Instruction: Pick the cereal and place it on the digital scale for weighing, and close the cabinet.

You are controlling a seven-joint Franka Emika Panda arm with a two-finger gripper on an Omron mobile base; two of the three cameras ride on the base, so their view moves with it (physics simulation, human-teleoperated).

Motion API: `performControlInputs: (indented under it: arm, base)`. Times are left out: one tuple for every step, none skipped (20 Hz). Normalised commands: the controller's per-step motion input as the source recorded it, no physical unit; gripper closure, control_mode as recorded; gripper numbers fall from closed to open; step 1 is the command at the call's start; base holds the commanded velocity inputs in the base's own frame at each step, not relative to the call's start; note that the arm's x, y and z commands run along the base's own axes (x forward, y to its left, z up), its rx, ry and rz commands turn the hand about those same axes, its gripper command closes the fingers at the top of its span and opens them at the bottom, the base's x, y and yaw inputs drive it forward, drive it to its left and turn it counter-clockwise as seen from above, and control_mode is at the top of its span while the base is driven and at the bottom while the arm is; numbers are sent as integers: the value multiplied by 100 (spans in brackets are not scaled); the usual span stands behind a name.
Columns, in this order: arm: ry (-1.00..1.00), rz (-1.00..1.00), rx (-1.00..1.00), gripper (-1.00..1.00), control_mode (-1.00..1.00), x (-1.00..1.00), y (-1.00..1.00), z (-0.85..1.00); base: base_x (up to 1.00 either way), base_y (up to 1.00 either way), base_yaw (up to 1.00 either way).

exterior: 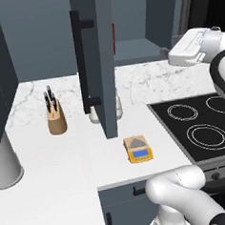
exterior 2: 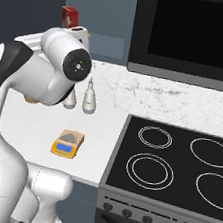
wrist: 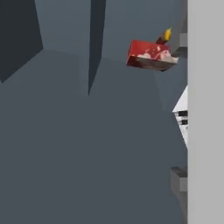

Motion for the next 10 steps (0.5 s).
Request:
performControlInputs:
  arm:
    - [0, 5, 9, -100, -100, 43, 16, 5]
    - [0, 4, 9, -100, -100, 49, 23, 1]
    - [0, 4, 9, -100, -100, 53, 27, 0]
    - [0, 4, 9, -100, -100, 54, 28, 0]
    - [0, 2, 9, -100, -100, 50, 35, 0]
    - [0, 0, 8, -100, -100, 49, 45, 0]
    - [0, 0, 7, -100, -100, 49, 50, 0]
    - [0, 0, 5, -100, -100, 44, 51, 0]
    - [8, 0, 3, -100, -100, 57, 43, 0]
    - [11, 1, 4, -100, -100, 58, 31, 0]
  base:
    - [0, 0, 0]
    - [0, 0, 0]
    - [0, 0, 0]
    - [0, 0, 0]
    - [0, 0, 0]
    - [0, 0, 0]
    - [0, 0, 0]
    - [0, 0, 0]
    - [0, 0, 0]
    - [0, 0, 0]
